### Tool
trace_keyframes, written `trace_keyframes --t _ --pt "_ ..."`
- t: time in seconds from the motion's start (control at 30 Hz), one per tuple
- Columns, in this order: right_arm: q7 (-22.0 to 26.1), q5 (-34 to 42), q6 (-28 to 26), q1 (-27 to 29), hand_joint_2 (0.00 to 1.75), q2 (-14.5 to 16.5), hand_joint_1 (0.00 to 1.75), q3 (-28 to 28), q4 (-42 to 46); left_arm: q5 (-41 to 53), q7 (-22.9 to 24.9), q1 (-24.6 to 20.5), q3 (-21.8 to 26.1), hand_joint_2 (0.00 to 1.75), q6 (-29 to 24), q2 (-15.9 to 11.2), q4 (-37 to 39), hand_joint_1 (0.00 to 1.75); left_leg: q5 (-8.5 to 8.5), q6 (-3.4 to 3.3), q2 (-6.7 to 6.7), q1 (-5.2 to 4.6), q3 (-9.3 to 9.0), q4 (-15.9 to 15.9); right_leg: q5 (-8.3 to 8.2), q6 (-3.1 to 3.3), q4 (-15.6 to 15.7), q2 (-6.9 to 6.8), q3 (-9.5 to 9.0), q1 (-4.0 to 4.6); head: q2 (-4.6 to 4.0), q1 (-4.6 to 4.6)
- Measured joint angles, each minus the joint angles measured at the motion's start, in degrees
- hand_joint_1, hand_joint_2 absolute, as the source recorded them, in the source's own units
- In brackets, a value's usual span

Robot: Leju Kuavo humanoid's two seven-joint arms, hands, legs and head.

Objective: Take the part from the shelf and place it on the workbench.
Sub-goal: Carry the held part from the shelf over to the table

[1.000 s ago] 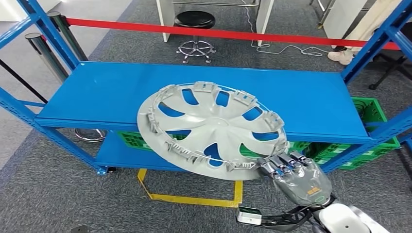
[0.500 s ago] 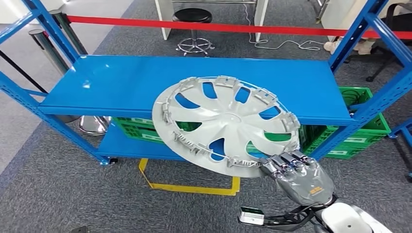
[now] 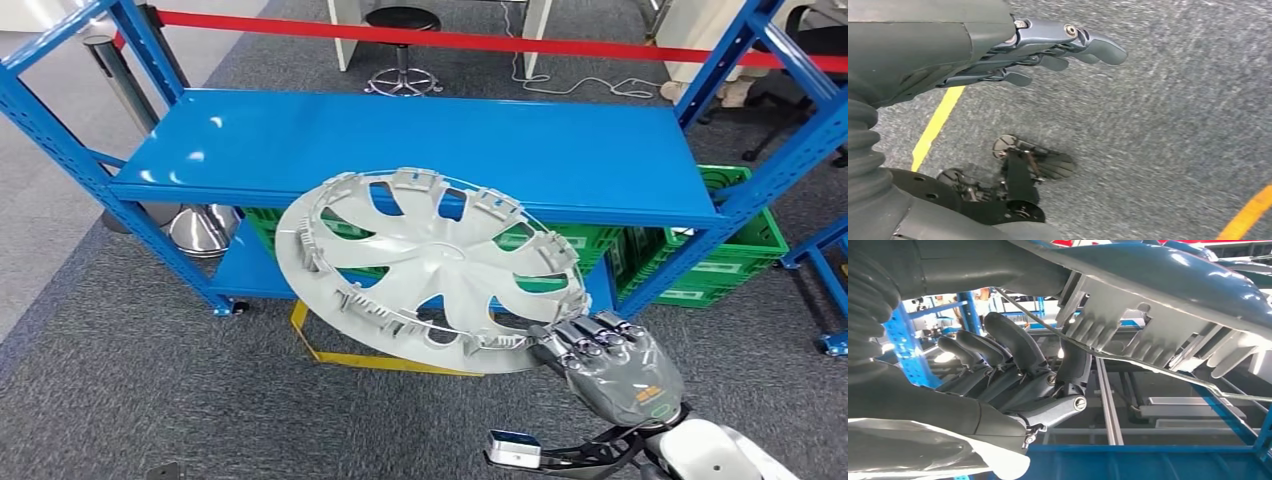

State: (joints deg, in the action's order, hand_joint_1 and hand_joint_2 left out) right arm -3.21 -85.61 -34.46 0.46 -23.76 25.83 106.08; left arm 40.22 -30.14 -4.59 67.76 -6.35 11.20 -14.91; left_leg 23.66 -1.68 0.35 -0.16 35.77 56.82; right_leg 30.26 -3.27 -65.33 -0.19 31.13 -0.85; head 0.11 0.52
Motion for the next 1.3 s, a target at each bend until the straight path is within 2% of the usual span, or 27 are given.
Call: trace_keyframes --t 0.07,0.1,0.17,0.2,0.23,0.33,0.37,0.4,0.43,0.47,0.53,0.57,0.6,0.67,0.7,0.77,0.83,0.87,0.9,0.93,1.0,1.03,1.1,1.13,1.2,1.23,1.3 --pt "0.11 0.07 -0.03 -0.02 1.75 0.0 1.75 -0.02 0.11 0.03 -0.08 -0.01 -0.01 1.75 -0.31 0.03 0.0 0.0 -0.87 0.58 -0.08 -0.13 0.94 0.75 1.68 0.49 7.69 0.1 -5.28 0.09 0.0 0.02" --pt "0.16 0.09 -0.04 0.02 1.75 0.0 1.75 -0.02 0.16 0.04 -0.12 0.0 -0.02 1.75 -0.47 0.03 0.0 0.0 -1.35 0.88 -0.1 -0.15 1.21 0.9 2.56 0.91 9.52 0.14 -6.22 0.24 0.0 0.05" --pt "0.21 0.13 -0.06 0.19 1.75 0.0 1.75 -0.02 0.2 0.04 -0.15 0.1 -0.02 1.75 -0.69 0.01 0.0 0.0 -1.97 1.54 -0.17 -0.03 1.56 1.05 2.29 1.98 9.86 0.02 -5.38 0.3 0.0 0.09" --pt "0.23 0.13 -0.05 0.24 1.75 0.0 1.75 -0.02 0.21 0.05 -0.15 0.2 -0.02 1.75 -0.77 0.0 0.0 0.0 -1.05 1.9 -0.24 0.04 1.84 1.59 1.79 2.51 9.8 -0.09 -4.88 0.26 0.0 0.04" --pt "0.26 0.12 -0.06 0.27 1.75 0.0 1.75 -0.02 0.22 0.05 -0.15 0.28 -0.02 1.75 -0.81 -0.01 0.0 0.0 1.03 2.26 -0.31 0.11 2.28 3.11 1.18 3.02 9.83 -0.21 -4.3 0.19 0.0 -0.04" --pt "0.34 0.07 -0.06 0.36 1.75 0.0 1.75 -0.03 0.25 0.09 -0.15 0.31 -0.02 1.75 -0.86 0.01 0.0 0.0 9.69 2.95 -0.35 0.31 3.95 13.03 -0.85 3.69 9.56 -0.33 -2.33 0.33 0.0 -0.22" --pt "0.36 0.06 -0.06 0.39 1.75 0.0 1.75 -0.03 0.25 0.11 -0.15 0.28 -0.02 1.75 -0.86 0.01 0.0 0.0 10.63 2.99 -0.35 0.33 4.01 15.92 -1.5 3.71 9.28 -0.33 -1.47 0.42 0.0 -0.25" --pt "0.38 0.05 -0.06 0.41 1.75 0.0 1.75 -0.02 0.25 0.12 -0.15 0.25 -0.02 1.75 -0.86 0.01 0.0 0.0 10.21 2.91 -0.35 0.33 3.43 17.23 -2.07 3.71 8.92 -0.33 -0.42 0.52 0.0 -0.25" --pt "0.39 0.04 -0.05 0.44 1.75 0.0 1.75 -0.02 0.25 0.12 -0.15 0.24 -0.02 1.75 -0.86 -0.01 0.0 0.0 8.87 2.72 -0.35 0.31 1.97 16.42 -2.56 3.69 8.51 -0.31 0.66 0.62 0.0 -0.26" --pt "0.4 0.04 -0.06 0.46 1.75 0.0 1.75 -0.02 0.26 0.13 -0.15 0.22 -0.01 1.75 -0.86 -0.02 0.0 0.0 7.39 2.38 -0.38 0.25 -0.41 13.62 -2.98 3.66 8.09 -0.29 1.64 0.72 0.0 -0.27" --pt "0.41 0.04 -0.06 0.5 1.75 0.0 1.75 -0.02 0.27 0.15 -0.16 0.14 -0.01 1.75 -0.86 -0.05 0.0 0.0 6.65 1.49 -0.45 0.02 -5.89 5.36 -3.75 3.39 7.44 -0.24 3.08 0.94 0.0 -0.23" --pt "0.42 0.04 -0.07 0.52 1.75 0.0 1.75 -0.02 0.28 0.17 -0.16 0.09 -0.02 1.75 -0.86 -0.06 0.0 0.0 6.91 1.14 -0.49 -0.14 -7.64 2.28 -4.21 3.15 7.3 -0.26 3.51 0.97 0.0 -0.2" --pt "0.44 0.03 -0.07 0.55 1.75 0.0 1.75 -0.02 0.29 0.19 -0.18 0.02 -0.03 1.75 -0.87 -0.05 0.0 0.0 7.25 0.86 -0.5 -0.29 -8.42 0.54 -4.7 2.8 7.29 -0.3 3.82 0.93 0.0 -0.2" --pt "0.47 0.02 -0.08 0.6 1.75 -0.02 1.75 -0.02 0.29 0.2 -0.2 0.01 -0.04 1.75 -0.88 -0.02 0.0 0.0 6.4 0.4 -0.4 -0.36 -8.0 -0.26 -5.47 2.05 7.41 -0.29 4.21 0.7 0.0 -0.22" --pt "0.48 0.02 -0.08 0.63 1.75 -0.03 1.75 -0.02 0.29 0.2 -0.2 -0.01 -0.03 1.75 -0.88 0.0 0.0 0.0 5.71 0.05 -0.28 -0.3 -7.54 -0.54 -4.85 1.72 7.08 -0.21 4.58 0.64 0.0 -0.24" --pt "0.48 0.03 -0.08 0.64 1.75 -0.05 1.75 -0.03 0.3 0.2 -0.2 -0.1 -0.02 1.75 -0.88 0.03 0.0 0.0 4.12 -0.53 -0.04 -0.07 -6.1 -1.02 -0.51 1.25 3.78 -0.03 6.02 0.56 0.0 -0.14" --pt "0.5 0.02 -0.08 0.62 1.75 -0.04 1.75 -0.05 0.3 0.2 -0.2 -0.16 -0.02 1.75 -0.87 0.06 0.0 0.0 2.64 -0.73 0.0 -0.11 -4.19 -0.97 5.07 0.86 -3.1 0.0 7.64 0.48 0.0 -0.04" --pt "0.54 0.0 -0.08 0.63 1.75 -0.04 1.75 -0.06 0.3 0.2 -0.2 -0.13 -0.02 1.75 -0.86 0.08 0.0 0.0 1.86 -0.7 0.02 -0.12 -3.16 -0.9 6.19 0.68 -6.33 0.01 7.9 0.42 0.0 -0.05" --pt "0.6 -0.08 -0.07 0.64 1.75 -0.04 1.75 -0.05 0.29 0.21 -0.2 -0.12 -0.02 1.75 -0.86 0.09 0.0 0.0 1.13 -0.63 0.05 -0.11 -2.1 -0.8 5.78 0.52 -8.3 0.01 7.58 0.36 0.0 -0.05" --pt "0.69 -0.18 -0.04 0.65 1.75 -0.04 1.75 -0.04 0.28 0.26 -0.2 -0.12 -0.02 1.75 -0.87 0.09 0.0 0.0 0.47 -0.49 0.08 -0.08 -1.07 -0.67 4.06 0.4 -8.54 0.0 6.5 0.28 0.0 -0.04" --pt "0.88 -0.48 0.05 0.56 1.75 -0.04 1.75 -0.03 0.27 0.36 -0.2 -0.12 -0.02 1.75 -0.88 0.09 0.0 0.0 -0.65 -0.01 0.0 0.02 0.82 -0.21 0.54 0.27 -3.89 0.15 1.88 0.03 0.0 -0.03" --pt "0.97 -0.62 0.09 0.44 1.75 -0.04 1.75 -0.03 0.27 0.37 -0.2 -0.13 -0.02 1.75 -0.88 0.09 0.0 0.0 -1.13 0.32 -0.14 -0.01 1.61 0.19 0.58 0.3 0.73 0.47 -1.7 -0.04 0.0 0.0" --pt "1.04 -0.85 0.12 0.02 1.75 -0.05 1.75 0.0 0.21 0.17 -0.18 -0.18 -0.02 1.75 -0.87 0.08 0.0 0.0 -2.18 1.02 -0.5 -0.21 2.59 0.84 3.03 0.91 8.29 1.02 -6.63 0.0 0.0 -0.01" --pt "1.07 -0.93 0.12 -0.17 1.75 -0.06 1.75 0.03 0.14 0.06 -0.15 -0.21 -0.02 1.75 -0.87 0.06 0.0 0.0 -2.71 1.32 -0.71 -0.29 2.86 0.93 3.95 1.34 10.16 1.03 -7.6 0.13 0.0 -0.03" --pt "1.07 -1.04 0.12 -0.47 1.75 -0.06 1.75 0.17 0.0 -0.03 -0.12 -0.13 0.01 1.75 -0.94 -0.02 0.0 0.0 -3.01 1.87 -1.03 -0.2 3.19 1.17 3.63 2.4 10.26 0.26 -6.95 0.07 0.0 -0.13" --pt "1.06 -1.08 0.12 -0.62 1.75 -0.07 1.75 0.26 -0.03 -0.04 -0.1 0.0 0.03 1.75 -0.99 -0.05 0.0 0.0 -1.8 2.19 -1.1 -0.11 3.51 2.15 3.27 2.87 10.24 -0.23 -6.69 -0.02 0.0 -0.17" --pt "1.01 -1.1 0.13 -0.93 1.75 -0.09 1.75 0.43 -0.07 -0.05 -0.08 0.22 0.04 1.75 -1.06 -0.05 0.0 0.0 3.1 2.84 -1.01 0.06 4.73 7.24 2.61 3.51 10.24 -1.17 -6.16 -0.08 0.0 -0.33"
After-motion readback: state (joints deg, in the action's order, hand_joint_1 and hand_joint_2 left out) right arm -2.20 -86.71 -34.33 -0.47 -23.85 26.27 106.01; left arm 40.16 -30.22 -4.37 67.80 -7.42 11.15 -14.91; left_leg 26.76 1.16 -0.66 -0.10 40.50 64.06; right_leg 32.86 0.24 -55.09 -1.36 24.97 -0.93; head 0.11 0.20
